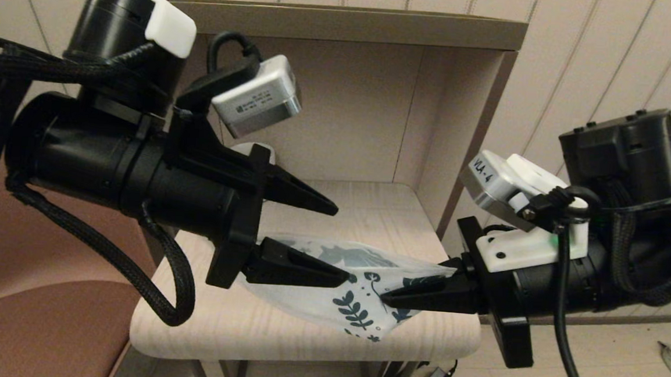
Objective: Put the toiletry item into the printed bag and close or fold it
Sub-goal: Place the toothpaste in the storage bag, then hand it to the other hand
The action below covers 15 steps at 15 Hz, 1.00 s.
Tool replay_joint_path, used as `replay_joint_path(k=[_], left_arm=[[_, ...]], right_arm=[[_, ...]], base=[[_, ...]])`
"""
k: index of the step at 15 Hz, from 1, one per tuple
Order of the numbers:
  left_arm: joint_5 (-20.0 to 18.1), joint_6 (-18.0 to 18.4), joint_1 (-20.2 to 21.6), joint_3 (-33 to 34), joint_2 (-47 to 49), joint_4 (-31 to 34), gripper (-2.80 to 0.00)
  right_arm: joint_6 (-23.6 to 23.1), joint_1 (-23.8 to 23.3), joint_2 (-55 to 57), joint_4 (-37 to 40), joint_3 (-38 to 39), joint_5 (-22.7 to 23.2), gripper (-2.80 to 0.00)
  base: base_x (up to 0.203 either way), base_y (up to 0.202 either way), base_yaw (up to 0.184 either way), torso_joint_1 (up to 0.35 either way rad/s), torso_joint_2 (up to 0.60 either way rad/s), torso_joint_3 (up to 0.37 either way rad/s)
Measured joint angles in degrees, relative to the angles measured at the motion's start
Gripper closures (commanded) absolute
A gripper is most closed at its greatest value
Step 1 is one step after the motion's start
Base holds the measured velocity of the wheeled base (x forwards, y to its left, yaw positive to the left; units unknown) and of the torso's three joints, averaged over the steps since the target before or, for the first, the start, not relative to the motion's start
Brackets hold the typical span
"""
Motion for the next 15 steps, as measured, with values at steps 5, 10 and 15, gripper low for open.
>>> replay_joint_path(k=[5,10,15], left_arm=[[-0.1,-0.8,5.8,1.7,-7.0,3.1,-2.80],[-1.6,-0.9,13.0,11.4,-14.0,5.7,-2.80],[-14.0,-1.0,18.6,15.3,-14.6,0.3,-2.80]], right_arm=[[0.3,-0.2,-1.2,0.4,0.1,0.2,0.00],[2.8,-0.4,-4.8,1.0,-0.2,0.2,0.00],[13.0,-0.4,-8.1,3.2,-3.6,0.9,0.00]], base=[[0.000,0.000,0.000,0.000,0.00,0.000],[0.000,0.000,0.000,0.000,0.00,0.000],[0.000,0.000,0.000,0.000,0.00,0.000]])
